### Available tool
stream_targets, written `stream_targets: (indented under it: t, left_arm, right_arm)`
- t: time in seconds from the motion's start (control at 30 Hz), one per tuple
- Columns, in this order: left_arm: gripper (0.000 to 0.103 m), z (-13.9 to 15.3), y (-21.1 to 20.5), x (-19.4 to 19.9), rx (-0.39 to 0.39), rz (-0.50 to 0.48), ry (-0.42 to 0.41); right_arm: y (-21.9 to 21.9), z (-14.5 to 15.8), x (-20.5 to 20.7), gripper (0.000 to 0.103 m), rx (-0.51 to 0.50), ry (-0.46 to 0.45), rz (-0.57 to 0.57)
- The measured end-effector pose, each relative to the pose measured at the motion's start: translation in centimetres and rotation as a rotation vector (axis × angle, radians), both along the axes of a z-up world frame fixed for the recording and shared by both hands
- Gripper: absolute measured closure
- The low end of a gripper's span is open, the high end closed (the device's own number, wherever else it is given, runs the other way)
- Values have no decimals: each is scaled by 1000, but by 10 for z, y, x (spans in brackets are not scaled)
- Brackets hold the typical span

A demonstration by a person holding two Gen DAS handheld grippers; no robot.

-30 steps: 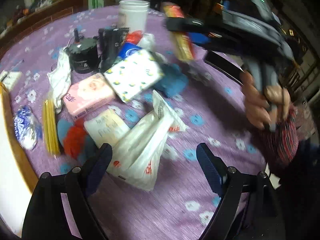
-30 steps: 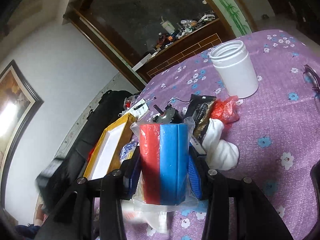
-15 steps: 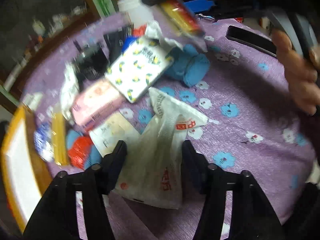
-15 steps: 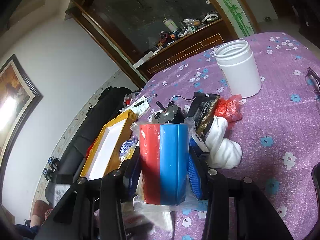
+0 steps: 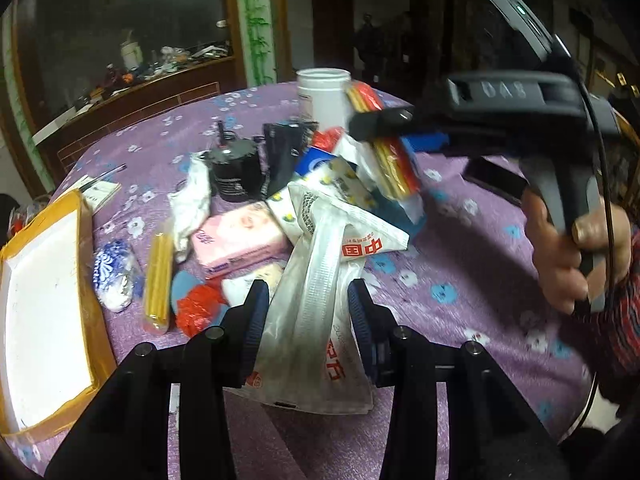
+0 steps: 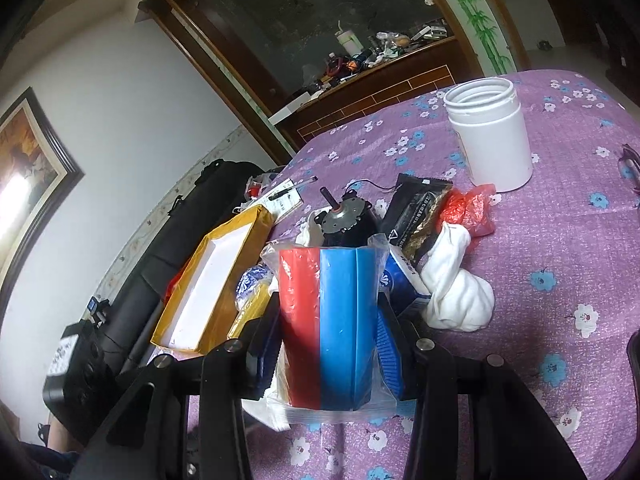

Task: Organize soft objects
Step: 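Carry the white bag and sponge bag toward the yellow-rimmed tray with both grippers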

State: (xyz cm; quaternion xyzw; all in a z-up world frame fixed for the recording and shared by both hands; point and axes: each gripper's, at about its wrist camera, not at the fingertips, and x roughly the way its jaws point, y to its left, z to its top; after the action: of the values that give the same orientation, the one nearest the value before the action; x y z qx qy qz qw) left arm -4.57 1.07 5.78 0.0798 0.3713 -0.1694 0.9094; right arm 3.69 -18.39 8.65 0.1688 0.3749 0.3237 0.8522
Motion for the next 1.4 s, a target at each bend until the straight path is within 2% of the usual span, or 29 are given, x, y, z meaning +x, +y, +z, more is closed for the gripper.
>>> stream_targets:
  t: [0.6,1.4]
  left_arm:
    - [64,6,25,-1,-53,103,-19]
    - [63,14,64,-5,-94,188,-51]
  right_arm:
    - [4,0,-3,59,-8,-8,13]
    - [17,-2,-6,59,-30,-21,54]
